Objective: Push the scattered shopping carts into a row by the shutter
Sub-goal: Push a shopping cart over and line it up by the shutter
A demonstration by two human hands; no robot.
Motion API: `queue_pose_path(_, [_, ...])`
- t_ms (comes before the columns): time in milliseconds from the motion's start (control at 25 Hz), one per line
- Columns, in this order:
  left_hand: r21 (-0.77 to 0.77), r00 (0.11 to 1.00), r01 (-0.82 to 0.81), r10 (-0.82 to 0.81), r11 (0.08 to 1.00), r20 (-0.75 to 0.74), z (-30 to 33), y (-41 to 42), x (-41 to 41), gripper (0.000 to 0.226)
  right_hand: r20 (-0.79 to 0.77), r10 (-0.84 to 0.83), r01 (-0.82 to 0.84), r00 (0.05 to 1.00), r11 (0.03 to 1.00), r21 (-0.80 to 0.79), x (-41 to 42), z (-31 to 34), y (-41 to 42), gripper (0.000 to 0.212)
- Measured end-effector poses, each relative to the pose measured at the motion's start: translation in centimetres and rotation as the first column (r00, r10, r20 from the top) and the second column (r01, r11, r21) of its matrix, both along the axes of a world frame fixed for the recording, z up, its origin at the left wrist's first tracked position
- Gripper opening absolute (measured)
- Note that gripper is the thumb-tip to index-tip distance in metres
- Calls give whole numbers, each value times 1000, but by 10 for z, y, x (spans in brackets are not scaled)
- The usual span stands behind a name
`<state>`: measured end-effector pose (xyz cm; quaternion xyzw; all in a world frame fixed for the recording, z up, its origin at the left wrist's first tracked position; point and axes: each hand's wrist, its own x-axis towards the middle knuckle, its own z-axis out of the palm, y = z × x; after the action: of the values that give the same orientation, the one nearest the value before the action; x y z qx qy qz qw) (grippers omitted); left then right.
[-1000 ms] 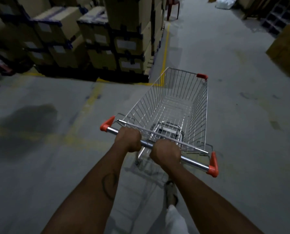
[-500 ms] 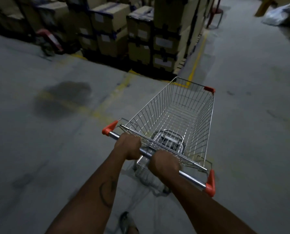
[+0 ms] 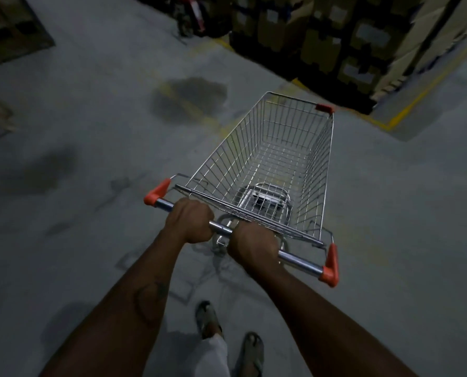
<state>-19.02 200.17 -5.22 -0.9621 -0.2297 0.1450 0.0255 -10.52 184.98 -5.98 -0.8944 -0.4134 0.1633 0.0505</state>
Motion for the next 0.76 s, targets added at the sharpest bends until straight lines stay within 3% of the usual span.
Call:
queue_pose_path(360, [12,956,-289,288,957,56,-9,-38,-157,22,79,303,-300,950,953,-49,-115,3,-5,17])
queue_pose_path(600, [-36,876,-473,474,880,87,-7,-64,-253,26,95,426,-423,899,905,-53,-188,1,1,23])
queue_pose_path(760, [-88,797,-587,594,805,110,-8,-82,-309,26,113,575,-565,810,817,-112,-231,-1,11,30])
